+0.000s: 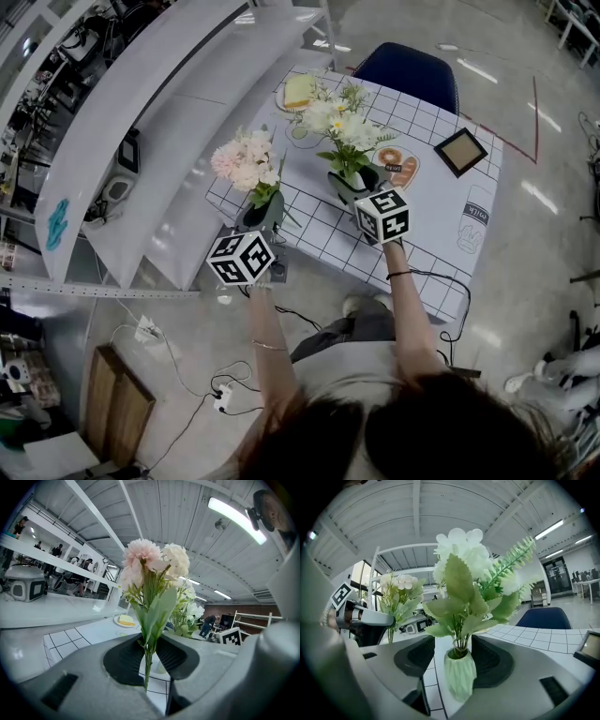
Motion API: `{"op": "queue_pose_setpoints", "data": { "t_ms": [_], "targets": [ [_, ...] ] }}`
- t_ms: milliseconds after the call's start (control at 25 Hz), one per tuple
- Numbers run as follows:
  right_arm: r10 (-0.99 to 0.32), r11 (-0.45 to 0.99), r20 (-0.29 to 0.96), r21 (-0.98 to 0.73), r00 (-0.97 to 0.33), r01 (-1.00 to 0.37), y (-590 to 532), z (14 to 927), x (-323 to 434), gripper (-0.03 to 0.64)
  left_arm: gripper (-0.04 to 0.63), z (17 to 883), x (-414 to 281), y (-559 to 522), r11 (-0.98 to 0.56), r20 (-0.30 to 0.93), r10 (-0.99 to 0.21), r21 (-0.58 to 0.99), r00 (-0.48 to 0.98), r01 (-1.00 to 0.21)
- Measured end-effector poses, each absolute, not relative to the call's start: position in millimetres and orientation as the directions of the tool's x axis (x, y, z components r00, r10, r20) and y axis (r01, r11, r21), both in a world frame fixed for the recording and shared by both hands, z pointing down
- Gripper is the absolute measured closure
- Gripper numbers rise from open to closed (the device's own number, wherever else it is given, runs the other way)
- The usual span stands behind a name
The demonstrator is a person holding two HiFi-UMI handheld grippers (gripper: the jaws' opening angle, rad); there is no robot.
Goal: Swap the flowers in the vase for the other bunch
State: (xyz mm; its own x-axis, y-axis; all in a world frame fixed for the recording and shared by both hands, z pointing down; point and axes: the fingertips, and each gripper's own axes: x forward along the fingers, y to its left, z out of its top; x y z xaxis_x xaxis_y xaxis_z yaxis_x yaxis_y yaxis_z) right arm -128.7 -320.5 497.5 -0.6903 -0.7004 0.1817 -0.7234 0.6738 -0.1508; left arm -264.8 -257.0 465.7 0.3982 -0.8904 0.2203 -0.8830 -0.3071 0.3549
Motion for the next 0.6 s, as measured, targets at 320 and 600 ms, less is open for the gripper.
{"op": "queue_pose_setpoints", "data": {
  "t_ms": [320,600],
  "targets": [
    [-0.703,0.667,0.184,-0.167,-0.687,-0.726,-317,500,-125,0.399,0.515,467,-262,-254,-0.309,0.220,-0.889,0.357,0.401,-0.882],
    [-0.711,0.656,0.193,-0.164,-0.676,-0.736,-313,500,-117,0.399,0.515,463,-259,-250,-0.313,0.214,-0.890,0.353,0.402,-0.881]
  ]
}}
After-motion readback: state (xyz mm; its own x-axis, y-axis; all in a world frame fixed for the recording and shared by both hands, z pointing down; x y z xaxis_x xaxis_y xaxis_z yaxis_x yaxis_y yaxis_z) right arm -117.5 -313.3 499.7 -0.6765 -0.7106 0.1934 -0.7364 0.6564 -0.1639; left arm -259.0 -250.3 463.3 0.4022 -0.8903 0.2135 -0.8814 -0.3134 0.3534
